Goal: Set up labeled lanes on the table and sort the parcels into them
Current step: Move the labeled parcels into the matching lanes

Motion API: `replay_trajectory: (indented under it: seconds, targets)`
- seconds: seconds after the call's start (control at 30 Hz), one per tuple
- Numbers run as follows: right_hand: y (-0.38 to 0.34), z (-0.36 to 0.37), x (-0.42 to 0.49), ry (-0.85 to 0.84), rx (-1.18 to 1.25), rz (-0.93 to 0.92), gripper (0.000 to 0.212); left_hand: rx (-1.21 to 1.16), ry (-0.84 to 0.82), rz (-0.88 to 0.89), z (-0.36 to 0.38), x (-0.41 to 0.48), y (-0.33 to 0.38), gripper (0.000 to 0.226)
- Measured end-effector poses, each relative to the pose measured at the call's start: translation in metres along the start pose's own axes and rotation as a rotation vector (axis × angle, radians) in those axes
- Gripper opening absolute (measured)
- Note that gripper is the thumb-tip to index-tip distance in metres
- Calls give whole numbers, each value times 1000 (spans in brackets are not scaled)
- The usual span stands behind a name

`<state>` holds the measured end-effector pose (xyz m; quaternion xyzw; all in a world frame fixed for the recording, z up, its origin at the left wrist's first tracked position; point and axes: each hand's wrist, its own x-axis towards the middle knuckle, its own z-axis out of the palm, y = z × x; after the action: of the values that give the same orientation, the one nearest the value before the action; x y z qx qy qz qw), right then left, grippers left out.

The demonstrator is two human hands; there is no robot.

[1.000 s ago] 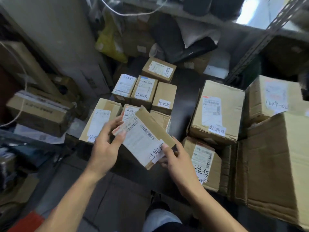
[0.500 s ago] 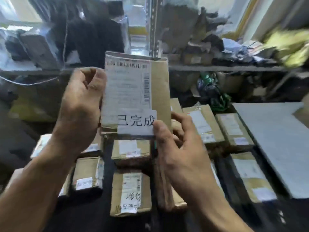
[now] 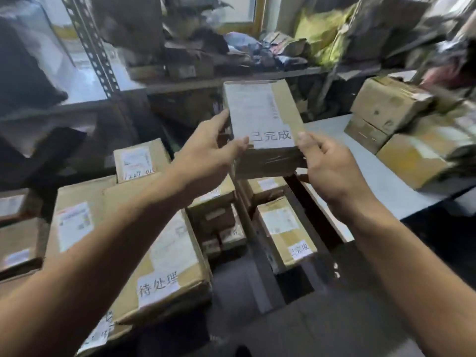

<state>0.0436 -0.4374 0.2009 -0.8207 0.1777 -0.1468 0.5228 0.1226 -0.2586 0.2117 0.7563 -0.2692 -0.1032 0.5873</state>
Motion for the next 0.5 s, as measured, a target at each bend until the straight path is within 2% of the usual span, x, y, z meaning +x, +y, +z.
replay_trajectory:
  seconds: [0.3,0.5]
  targets:
    - [87,-25,12,-30,-63,136,26,190,28,-224,88,8,-45,47]
    - [160,-28,7,-177,-236,342,27,187,-66,-434,154,-9,-111,47]
